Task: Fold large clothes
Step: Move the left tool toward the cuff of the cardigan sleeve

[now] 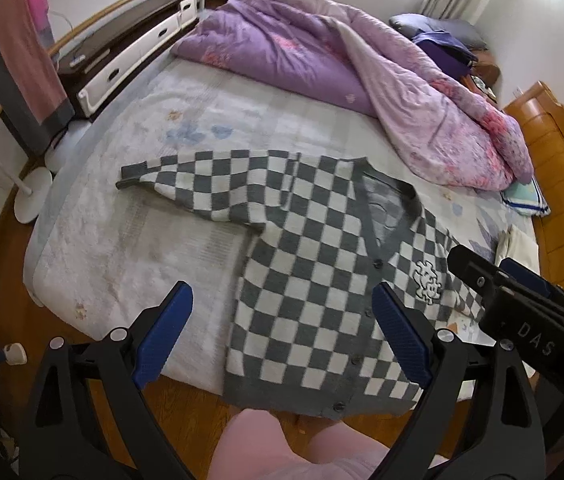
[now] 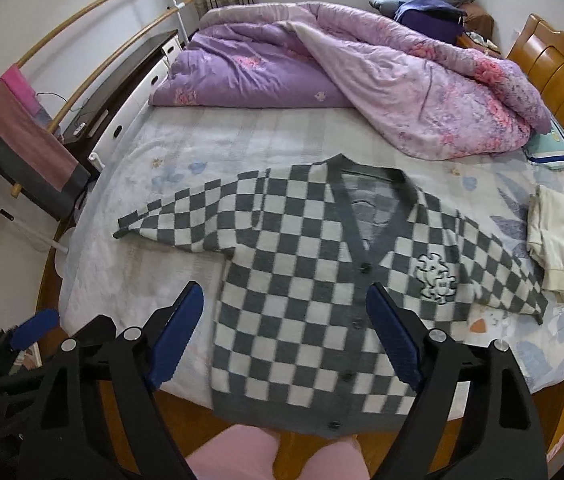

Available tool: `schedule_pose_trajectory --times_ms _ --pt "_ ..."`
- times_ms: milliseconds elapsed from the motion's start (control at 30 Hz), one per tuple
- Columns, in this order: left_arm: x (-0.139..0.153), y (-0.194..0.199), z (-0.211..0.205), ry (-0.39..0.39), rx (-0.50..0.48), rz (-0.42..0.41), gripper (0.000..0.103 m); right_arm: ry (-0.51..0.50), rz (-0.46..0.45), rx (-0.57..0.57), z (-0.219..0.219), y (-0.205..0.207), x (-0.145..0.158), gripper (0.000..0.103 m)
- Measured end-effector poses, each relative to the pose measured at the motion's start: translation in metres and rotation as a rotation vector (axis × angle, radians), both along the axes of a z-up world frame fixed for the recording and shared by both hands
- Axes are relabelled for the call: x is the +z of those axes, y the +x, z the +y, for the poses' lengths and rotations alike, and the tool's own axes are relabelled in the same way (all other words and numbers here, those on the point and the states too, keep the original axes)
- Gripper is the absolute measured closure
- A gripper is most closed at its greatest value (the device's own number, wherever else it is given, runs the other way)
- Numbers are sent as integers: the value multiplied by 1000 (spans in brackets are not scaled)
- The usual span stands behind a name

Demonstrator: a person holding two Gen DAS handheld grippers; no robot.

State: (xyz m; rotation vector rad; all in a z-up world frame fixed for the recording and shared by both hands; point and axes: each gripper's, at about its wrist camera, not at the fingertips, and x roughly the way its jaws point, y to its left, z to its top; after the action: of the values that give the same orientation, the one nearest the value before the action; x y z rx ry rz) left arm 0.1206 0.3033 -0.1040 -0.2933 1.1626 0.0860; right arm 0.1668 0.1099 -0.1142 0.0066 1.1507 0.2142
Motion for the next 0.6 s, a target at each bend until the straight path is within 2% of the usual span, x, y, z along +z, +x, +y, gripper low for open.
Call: schedule_pose_trajectory --times_ms 233,600 --pt "-34 44 56 -26 40 60 12 -45 56 13 62 50 -35 22" --pt "-110 117 114 -97 143 158 12 -61 162 54 114 133 -107 22"
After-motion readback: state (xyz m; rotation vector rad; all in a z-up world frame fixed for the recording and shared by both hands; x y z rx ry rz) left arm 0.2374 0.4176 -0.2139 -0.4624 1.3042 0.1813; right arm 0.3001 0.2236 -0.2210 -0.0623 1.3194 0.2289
